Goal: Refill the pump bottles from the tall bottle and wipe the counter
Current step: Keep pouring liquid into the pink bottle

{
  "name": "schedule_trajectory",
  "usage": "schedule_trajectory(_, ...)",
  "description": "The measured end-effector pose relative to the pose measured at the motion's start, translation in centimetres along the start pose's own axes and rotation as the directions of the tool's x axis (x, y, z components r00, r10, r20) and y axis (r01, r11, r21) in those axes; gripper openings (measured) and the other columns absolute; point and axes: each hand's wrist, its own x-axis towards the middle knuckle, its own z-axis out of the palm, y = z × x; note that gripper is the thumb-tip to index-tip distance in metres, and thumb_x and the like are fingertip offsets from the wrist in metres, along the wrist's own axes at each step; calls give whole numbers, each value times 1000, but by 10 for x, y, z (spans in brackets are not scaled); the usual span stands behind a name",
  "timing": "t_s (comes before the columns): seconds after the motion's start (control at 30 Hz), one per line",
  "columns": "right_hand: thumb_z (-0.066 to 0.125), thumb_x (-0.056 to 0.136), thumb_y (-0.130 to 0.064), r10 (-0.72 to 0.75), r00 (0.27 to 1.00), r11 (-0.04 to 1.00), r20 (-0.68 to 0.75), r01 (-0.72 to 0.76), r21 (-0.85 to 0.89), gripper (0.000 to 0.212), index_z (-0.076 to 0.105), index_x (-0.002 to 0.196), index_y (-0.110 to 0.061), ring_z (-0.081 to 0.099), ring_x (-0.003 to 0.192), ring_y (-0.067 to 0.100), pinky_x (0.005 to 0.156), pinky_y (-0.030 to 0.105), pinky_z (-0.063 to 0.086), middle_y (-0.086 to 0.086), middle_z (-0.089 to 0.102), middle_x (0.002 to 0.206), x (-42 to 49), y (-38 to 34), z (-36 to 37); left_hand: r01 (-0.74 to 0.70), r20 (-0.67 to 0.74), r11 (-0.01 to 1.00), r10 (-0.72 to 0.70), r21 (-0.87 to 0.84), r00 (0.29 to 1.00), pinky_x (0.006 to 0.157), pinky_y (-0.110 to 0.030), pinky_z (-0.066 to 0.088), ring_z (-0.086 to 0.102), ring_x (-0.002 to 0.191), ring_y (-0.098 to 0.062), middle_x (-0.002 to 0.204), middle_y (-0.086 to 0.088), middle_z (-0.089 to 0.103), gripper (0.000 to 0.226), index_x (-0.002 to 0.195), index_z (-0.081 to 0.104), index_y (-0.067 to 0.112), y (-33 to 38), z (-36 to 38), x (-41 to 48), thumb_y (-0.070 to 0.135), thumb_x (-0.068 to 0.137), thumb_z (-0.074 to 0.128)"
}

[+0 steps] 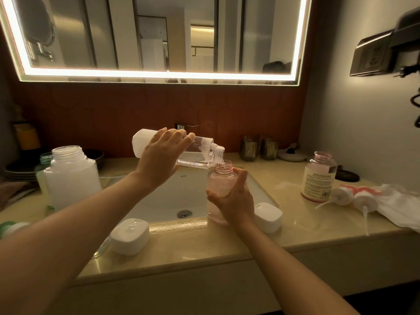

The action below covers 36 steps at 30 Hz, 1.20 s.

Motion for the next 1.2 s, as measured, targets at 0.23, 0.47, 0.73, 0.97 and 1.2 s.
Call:
schedule_trajectory(0.23,75,68,-47,6,1000,1000,7,-6,-4,85,23,130,-20,56,109,26,80,25,48,9,48,132,0,0,0,-1,-4,1000,1,-1,1000,90,-48,46,61,96,-32,108,-14,62,80,118,46,11,0,0,-1,-1,49,84)
schedule_trajectory(0.47,75,68,-47,3,1000,1000,-5,-3,-9,85,24,130,-20,57,108,26,81,26,48,8,49,131,0,0,1,-10,-6,1000,10,6,1000,90,-47,46,61,96,-32,108,-14,62,82,119,44,12,0,0,0,-1,48,85)
schedule_trajectory(0.73,75,68,-46,-3,1000,1000,-8,3,0,84,24,130,-20,56,109,26,80,24,47,9,49,132,0,-1,0,-21,-20,1000,21,14,1000,91,-46,46,61,95,-31,107,-13,63,83,118,44,13,0,-1,1,-1,47,85)
schedule_trajectory(0.97,75,68,-46,-2,1000,1000,-7,2,-5,85,24,130,-19,56,108,26,79,24,47,9,49,131,0,0,0,-22,-18,1000,22,22,1000,91,-46,46,61,96,-31,107,-13,62,83,118,43,13,0,-2,1,-1,48,85)
schedule_trajectory(1.2,75,68,-46,-5,1000,1000,-6,5,-4,85,24,130,-19,56,108,26,81,26,49,9,49,131,0,0,0,-27,-11,999,28,26,1000,91,-45,46,61,96,-31,107,-13,62,82,118,44,13,-1,-2,1,-1,49,85)
